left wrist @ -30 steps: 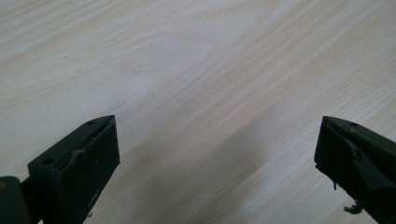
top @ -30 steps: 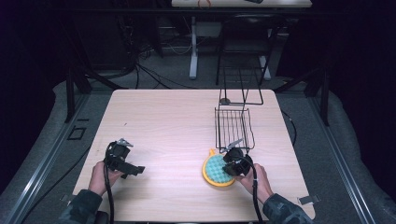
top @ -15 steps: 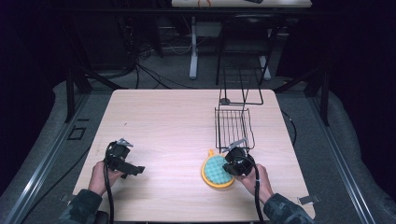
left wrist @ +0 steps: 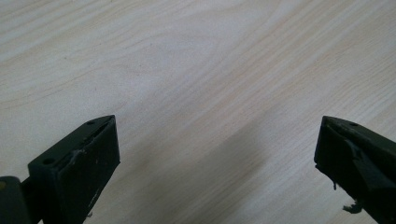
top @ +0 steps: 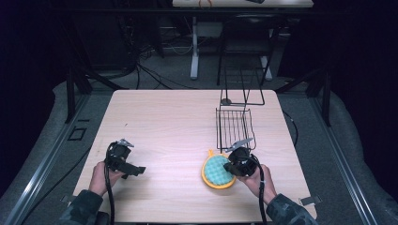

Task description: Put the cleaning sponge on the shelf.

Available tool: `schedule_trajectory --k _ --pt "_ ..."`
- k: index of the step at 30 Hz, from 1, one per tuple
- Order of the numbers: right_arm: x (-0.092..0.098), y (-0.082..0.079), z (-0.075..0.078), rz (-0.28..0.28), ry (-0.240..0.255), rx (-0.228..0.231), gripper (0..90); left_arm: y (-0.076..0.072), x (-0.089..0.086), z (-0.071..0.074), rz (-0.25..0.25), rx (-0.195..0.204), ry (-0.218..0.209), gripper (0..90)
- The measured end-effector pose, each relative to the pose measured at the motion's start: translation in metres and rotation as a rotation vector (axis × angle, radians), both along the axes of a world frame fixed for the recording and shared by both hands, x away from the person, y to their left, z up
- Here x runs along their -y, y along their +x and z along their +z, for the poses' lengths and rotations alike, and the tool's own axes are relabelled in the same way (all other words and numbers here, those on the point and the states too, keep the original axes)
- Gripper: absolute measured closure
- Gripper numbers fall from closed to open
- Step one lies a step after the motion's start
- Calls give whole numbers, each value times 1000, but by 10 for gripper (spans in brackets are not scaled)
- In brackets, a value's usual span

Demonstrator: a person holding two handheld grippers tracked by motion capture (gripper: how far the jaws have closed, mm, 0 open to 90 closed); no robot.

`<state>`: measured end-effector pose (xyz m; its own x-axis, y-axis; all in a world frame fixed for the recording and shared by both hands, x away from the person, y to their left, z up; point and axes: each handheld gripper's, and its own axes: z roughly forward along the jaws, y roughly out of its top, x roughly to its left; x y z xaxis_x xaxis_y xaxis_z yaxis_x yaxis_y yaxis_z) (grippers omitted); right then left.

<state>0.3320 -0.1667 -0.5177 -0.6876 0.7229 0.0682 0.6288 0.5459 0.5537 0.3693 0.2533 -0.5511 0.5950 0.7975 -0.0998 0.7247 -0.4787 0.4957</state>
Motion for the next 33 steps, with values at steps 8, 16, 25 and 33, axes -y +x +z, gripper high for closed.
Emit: schedule_trajectory --k 8,16,25,33 --pt "-1 -4 4 14 12 9 874 -1 0 0 0 3 1 2" --pt "3 -6 13 6 27 40 874 -1 0 0 -9 -4 8 4" --pt "6 -8 22 0 51 57 874 0 0 -1 -8 -8 6 4" --pt "7 -10 29 -5 56 82 873 0 1 0 -8 -4 9 3"
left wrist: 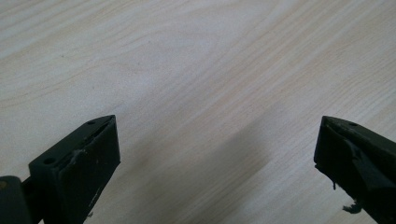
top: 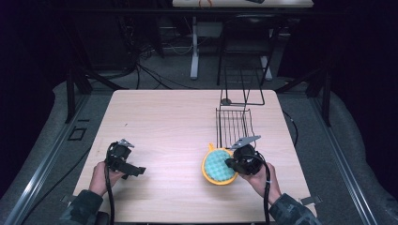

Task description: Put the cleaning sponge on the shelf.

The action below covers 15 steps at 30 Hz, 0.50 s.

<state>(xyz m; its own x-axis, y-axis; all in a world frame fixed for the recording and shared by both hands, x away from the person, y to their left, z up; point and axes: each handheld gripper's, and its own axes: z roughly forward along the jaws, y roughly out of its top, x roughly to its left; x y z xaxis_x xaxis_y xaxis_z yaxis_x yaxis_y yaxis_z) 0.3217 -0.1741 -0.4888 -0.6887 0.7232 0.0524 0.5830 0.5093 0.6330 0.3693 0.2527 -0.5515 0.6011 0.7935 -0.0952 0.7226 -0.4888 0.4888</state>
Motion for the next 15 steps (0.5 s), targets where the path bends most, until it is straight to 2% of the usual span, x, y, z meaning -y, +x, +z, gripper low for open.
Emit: schedule_trajectory --k 15 --pt "5 1 12 -17 10 45 874 0 0 0 2 2 -2 3"
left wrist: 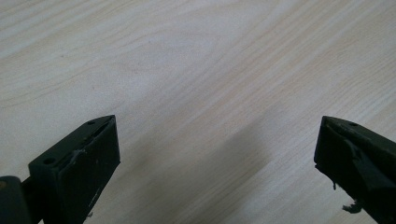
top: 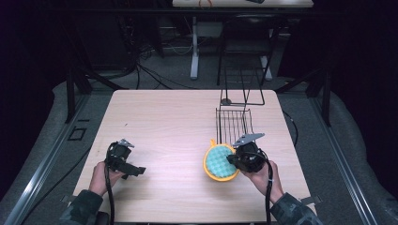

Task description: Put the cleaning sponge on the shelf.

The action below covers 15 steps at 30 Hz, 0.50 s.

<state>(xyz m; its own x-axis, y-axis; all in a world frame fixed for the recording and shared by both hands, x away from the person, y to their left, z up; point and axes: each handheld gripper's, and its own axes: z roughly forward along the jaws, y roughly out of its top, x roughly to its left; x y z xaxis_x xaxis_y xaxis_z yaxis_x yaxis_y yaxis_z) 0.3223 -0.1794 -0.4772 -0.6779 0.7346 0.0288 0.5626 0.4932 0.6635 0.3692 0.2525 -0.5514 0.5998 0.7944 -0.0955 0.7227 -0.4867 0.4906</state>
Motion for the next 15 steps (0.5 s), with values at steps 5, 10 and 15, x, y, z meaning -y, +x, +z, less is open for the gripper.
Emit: schedule_trajectory --k 5,10,15 --pt "4 1 7 -16 11 26 874 1 1 0 -5 -2 1 3" --pt "7 3 12 -28 13 35 874 1 0 -1 -2 -4 1 3" --pt "9 4 14 -36 15 53 874 0 0 0 -2 -4 1 3"
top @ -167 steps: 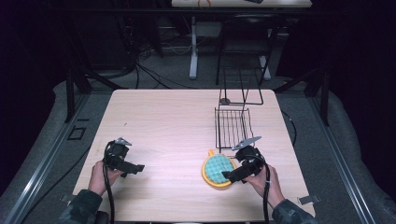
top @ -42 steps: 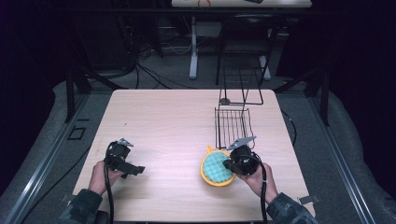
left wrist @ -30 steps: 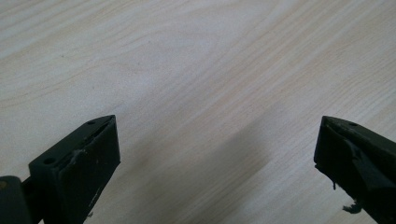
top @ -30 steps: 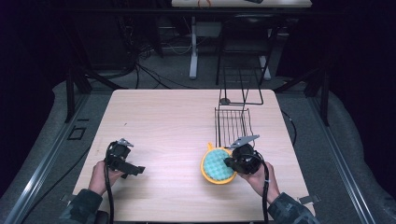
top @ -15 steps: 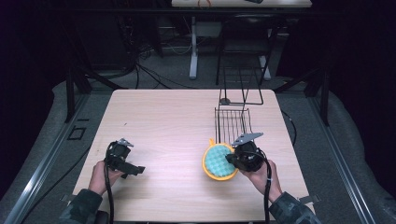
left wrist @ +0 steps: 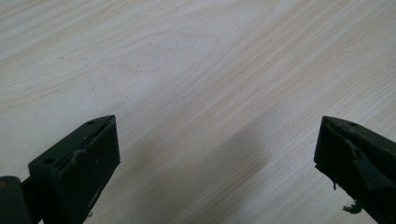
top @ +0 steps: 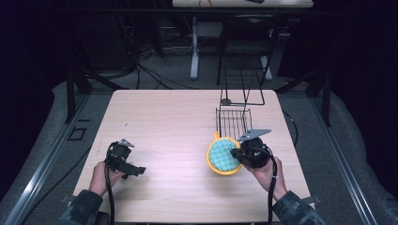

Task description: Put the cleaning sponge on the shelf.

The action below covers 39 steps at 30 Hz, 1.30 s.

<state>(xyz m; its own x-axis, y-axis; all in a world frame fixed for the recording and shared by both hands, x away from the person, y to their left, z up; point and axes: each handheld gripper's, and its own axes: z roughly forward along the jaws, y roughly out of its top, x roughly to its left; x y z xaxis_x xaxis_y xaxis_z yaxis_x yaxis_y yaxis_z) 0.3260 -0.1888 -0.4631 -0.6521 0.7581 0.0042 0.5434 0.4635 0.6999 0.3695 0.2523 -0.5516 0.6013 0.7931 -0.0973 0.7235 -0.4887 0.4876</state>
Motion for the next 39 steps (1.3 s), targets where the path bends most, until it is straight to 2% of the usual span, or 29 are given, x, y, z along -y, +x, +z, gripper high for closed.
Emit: schedule_trajectory --k 8,28,39 --pt "0 5 4 -10 2 17 873 0 1 -1 0 -1 1 2" --pt "19 26 18 -98 27 67 874 1 2 -1 -7 -2 0 2" --pt "24 34 18 -131 28 83 874 1 2 -1 -5 -2 2 2"
